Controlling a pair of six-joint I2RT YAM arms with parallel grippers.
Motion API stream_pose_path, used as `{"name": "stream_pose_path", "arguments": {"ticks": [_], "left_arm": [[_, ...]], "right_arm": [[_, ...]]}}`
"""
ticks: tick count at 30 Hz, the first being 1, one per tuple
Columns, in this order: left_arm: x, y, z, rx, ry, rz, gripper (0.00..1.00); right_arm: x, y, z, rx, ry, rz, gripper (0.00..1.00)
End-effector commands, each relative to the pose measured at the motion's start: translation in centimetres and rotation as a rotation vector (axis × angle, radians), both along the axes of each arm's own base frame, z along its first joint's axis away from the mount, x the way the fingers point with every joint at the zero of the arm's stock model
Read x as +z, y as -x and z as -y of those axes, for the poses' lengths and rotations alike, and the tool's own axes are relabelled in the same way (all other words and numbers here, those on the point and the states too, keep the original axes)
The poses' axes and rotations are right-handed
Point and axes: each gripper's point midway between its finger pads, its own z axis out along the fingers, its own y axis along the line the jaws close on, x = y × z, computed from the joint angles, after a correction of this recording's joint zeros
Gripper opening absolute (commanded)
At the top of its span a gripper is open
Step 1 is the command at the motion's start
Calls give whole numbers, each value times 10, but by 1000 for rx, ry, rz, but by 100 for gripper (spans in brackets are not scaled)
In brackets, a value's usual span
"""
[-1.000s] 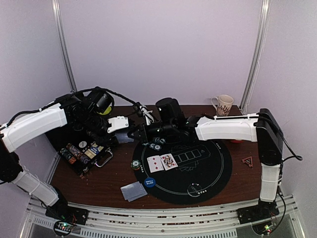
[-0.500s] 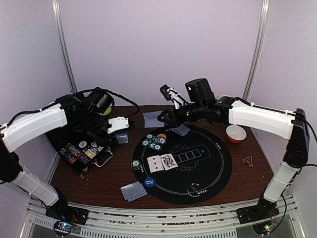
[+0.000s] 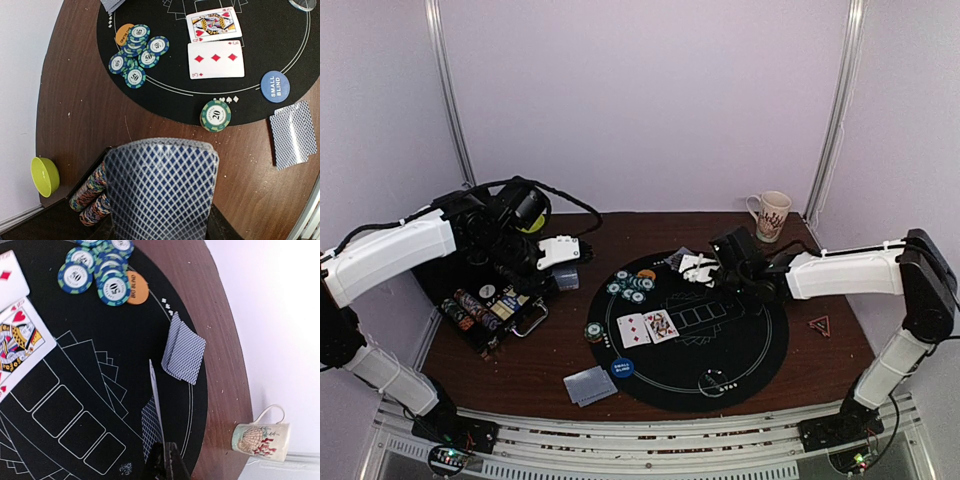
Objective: Distribute texas hold em gaming equipment
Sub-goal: Flop the poker card in the community card area.
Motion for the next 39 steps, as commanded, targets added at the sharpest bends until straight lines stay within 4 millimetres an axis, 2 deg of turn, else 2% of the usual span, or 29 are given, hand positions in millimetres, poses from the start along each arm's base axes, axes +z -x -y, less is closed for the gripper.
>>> {"name": "stream_pose_path", "arguments": {"ticks": [1, 5, 8, 12, 19, 27, 39], "left_arm": [[7, -4, 4, -5, 36, 26, 46], [8, -3, 3, -3, 38, 26, 46], [8, -3, 2, -3, 35, 30, 46], [8, -3, 2, -6, 33, 32, 46], [8, -2, 2, -7, 32, 32, 46], [7, -3, 1, -5, 30, 30, 46], [6, -3, 1, -8, 28, 31, 46]], "right_arm": [[-5, -13, -18, 110, 183, 159, 0], [-52, 5, -18, 217, 329, 87, 0], [-74, 20, -17, 268, 384, 39, 0], [-92, 37, -19, 339, 405, -44, 0], [-106, 53, -23, 406, 423, -111, 0], [-109, 59, -29, 435, 405, -132, 0], [-115, 68, -25, 453, 412, -148, 0]]}}
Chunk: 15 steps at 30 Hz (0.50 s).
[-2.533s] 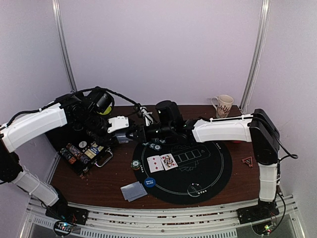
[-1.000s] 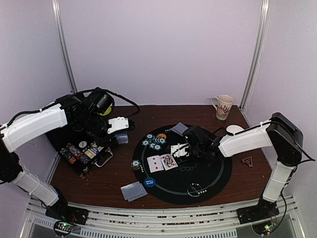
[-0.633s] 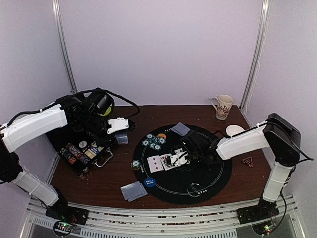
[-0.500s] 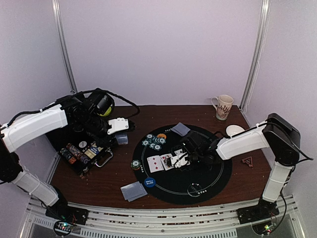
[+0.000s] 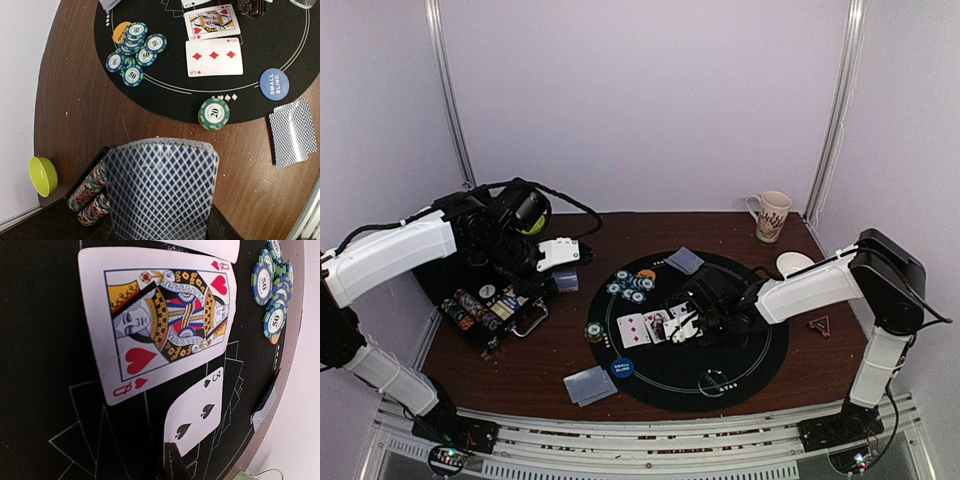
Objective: Distribute texas hold em gaming equipment
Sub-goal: Flop the poker card in the community card area.
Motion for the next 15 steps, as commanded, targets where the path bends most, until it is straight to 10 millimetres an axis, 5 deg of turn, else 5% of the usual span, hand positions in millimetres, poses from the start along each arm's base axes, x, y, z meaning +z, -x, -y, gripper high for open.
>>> {"name": "stream_pose_path", "arguments": {"ticks": [1, 15], "left_arm": [[10, -5, 2, -3, 34, 38, 46], [9, -5, 1, -2, 33, 37, 46]], "right_arm": [[-13, 12, 5, 29, 36, -36, 0], [-17, 17, -3, 51, 40, -53, 0]]}}
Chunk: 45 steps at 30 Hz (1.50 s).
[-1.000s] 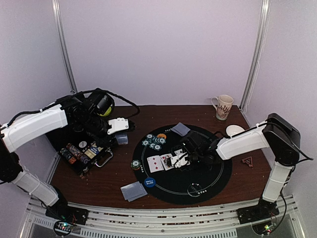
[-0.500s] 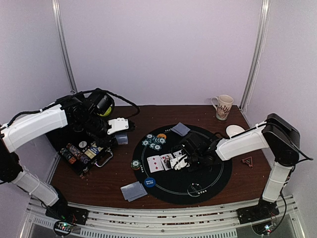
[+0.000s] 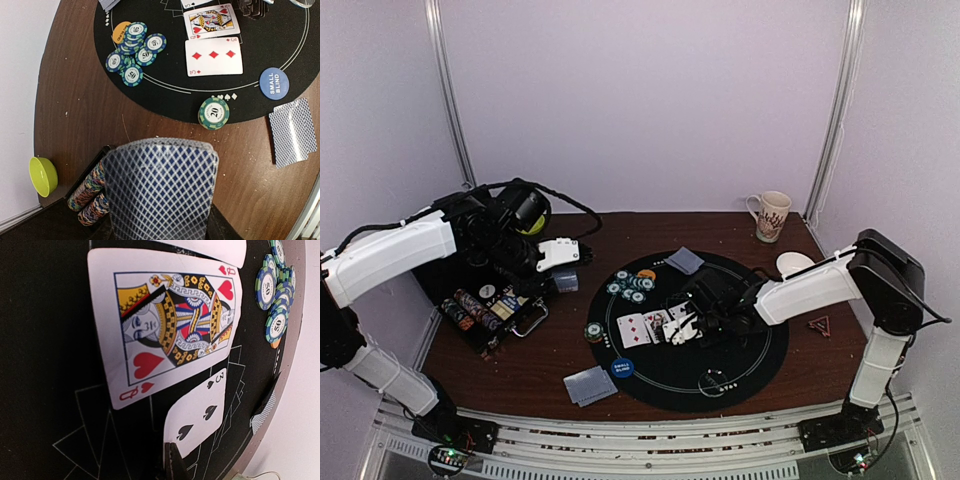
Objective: Distribute texas hold em gaming equipment
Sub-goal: Flop the poker card in the community card area, then pick up the poker card from the face-down deck piles.
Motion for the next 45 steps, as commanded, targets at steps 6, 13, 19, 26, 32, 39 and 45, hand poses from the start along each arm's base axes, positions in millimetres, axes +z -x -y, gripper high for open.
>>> {"name": "stream_pose_path", "arguments": {"ticks": [6, 13, 19, 26, 32, 39, 45], "left_arm": [[11, -5, 0, -1, 37, 40, 46], [12, -4, 0, -1, 40, 41, 46], [12, -3, -1, 0, 39, 43, 46], [11, -4, -1, 1, 38, 42, 46], [13, -5, 1, 0, 41, 43, 46], [19, -7, 4, -3, 59, 48, 46], [25, -8, 6, -3, 75, 55, 46]], "right_arm": [[-14, 21, -3, 22, 26, -65, 0], [-19, 18, 0, -1, 48, -61, 2], [-19, 20, 4, -7, 76, -79, 36], [1, 34, 5, 14, 73, -64, 50], [75, 40, -26, -50, -239, -64, 100], [246, -1, -71, -391, -1321, -522, 100], [259, -11, -138, -494, -1493, -1063, 100]]}}
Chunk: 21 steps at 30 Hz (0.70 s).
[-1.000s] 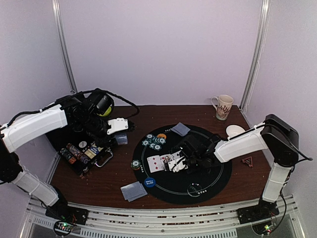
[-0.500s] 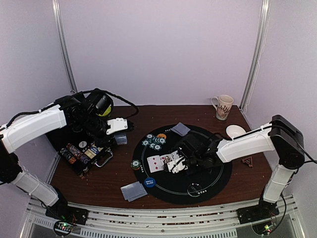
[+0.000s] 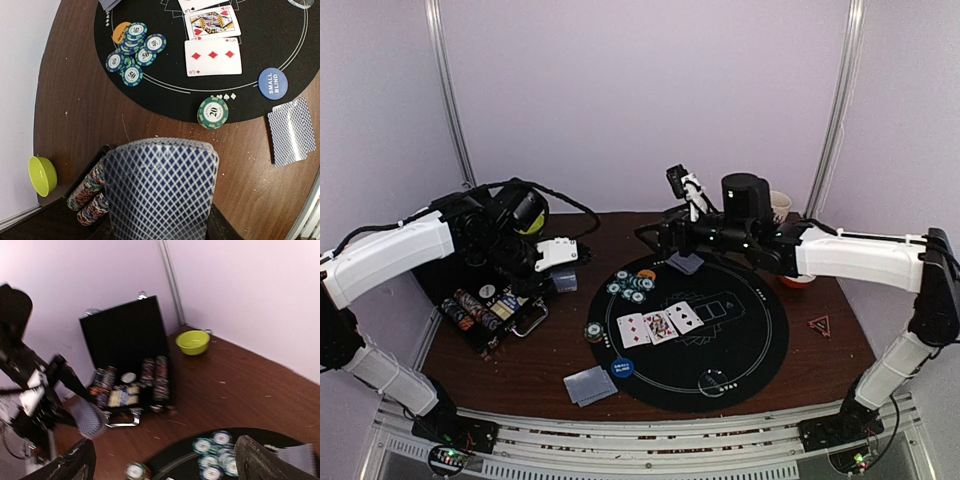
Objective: Distribute texas hold em gaming equipment
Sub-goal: Pick up the poker card from the face-down deck piles.
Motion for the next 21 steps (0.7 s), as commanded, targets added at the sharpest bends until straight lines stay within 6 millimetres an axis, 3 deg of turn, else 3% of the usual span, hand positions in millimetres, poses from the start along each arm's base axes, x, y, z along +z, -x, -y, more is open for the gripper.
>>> {"name": "stream_pose_path", "arguments": {"ticks": [1, 5, 10, 15, 21], "left_arm": [[25, -9, 8, -4, 68, 60, 46], [27, -8, 9, -6, 80, 61, 46], [26, -7, 9, -6, 79, 57, 46], [26, -8, 10, -6, 79, 55, 46], [26, -11, 12, -6, 82, 55, 46]], "right_arm": [[-2, 18, -62, 199, -328, -468, 100], [-12, 14, -95, 224, -307, -478, 99], [-29, 31, -131, 323, -255, -495, 96], [-47, 39, -150, 378, -240, -513, 94], [-59, 36, -159, 391, -217, -500, 90]]}}
